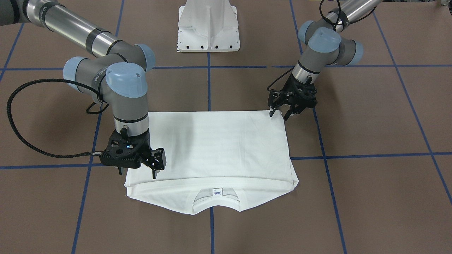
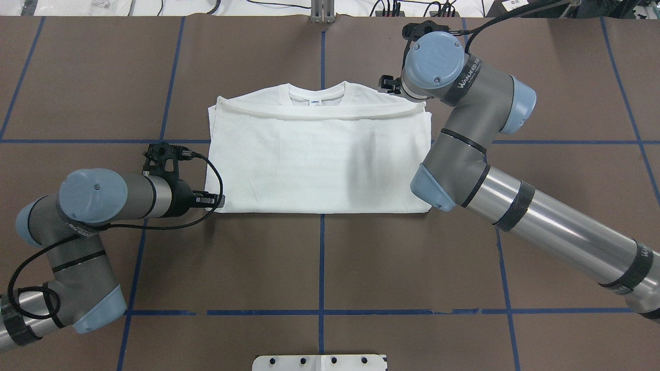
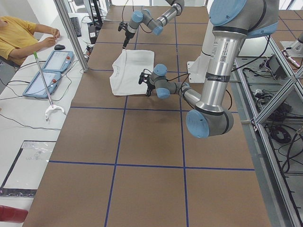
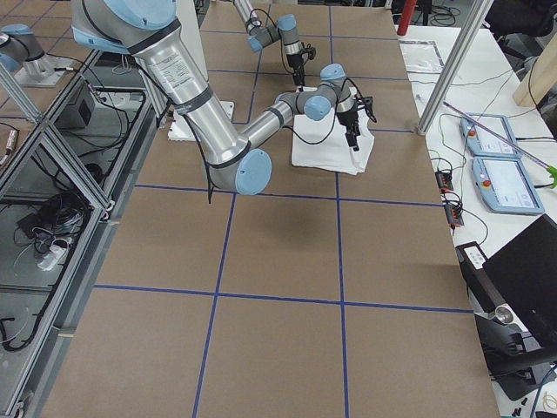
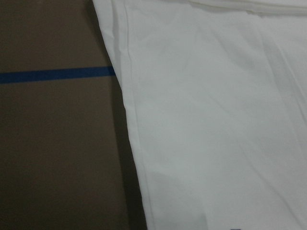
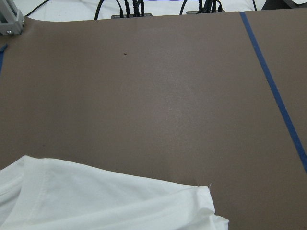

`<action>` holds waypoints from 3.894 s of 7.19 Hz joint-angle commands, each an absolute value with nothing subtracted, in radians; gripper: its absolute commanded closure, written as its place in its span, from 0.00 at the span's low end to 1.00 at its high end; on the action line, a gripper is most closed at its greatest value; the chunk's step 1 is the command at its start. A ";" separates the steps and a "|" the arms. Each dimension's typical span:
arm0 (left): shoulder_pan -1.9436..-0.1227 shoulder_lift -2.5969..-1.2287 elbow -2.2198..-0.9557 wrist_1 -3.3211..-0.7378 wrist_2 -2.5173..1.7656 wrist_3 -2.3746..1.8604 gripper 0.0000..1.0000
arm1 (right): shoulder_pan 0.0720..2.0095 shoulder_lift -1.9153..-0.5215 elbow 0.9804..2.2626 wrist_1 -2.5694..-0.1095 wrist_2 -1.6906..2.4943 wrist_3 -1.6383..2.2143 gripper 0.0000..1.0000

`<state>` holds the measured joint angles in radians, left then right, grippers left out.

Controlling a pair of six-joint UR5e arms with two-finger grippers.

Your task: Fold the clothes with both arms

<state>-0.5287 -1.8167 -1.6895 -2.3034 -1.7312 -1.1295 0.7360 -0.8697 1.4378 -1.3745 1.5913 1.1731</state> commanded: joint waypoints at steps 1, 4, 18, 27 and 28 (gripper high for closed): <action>-0.517 -1.816 -1.698 -2.304 -1.730 -1.144 1.00 | 0.735 -0.873 1.440 -1.374 1.592 1.172 0.00; -0.528 -1.799 -1.724 -2.301 -1.733 -1.131 1.00 | 0.724 -0.871 1.442 -1.374 1.591 1.183 0.00; -0.983 -2.140 -1.203 -2.321 -1.778 -0.679 0.00 | 0.621 -0.556 0.993 -1.064 1.511 1.365 0.06; -0.982 -2.112 -1.210 -2.325 -1.776 -0.715 0.00 | 0.572 -0.443 0.719 -0.913 1.407 1.253 0.73; -0.982 -2.112 -1.210 -2.332 -1.776 -0.715 0.00 | 0.572 -0.446 0.719 -0.917 1.407 1.244 1.00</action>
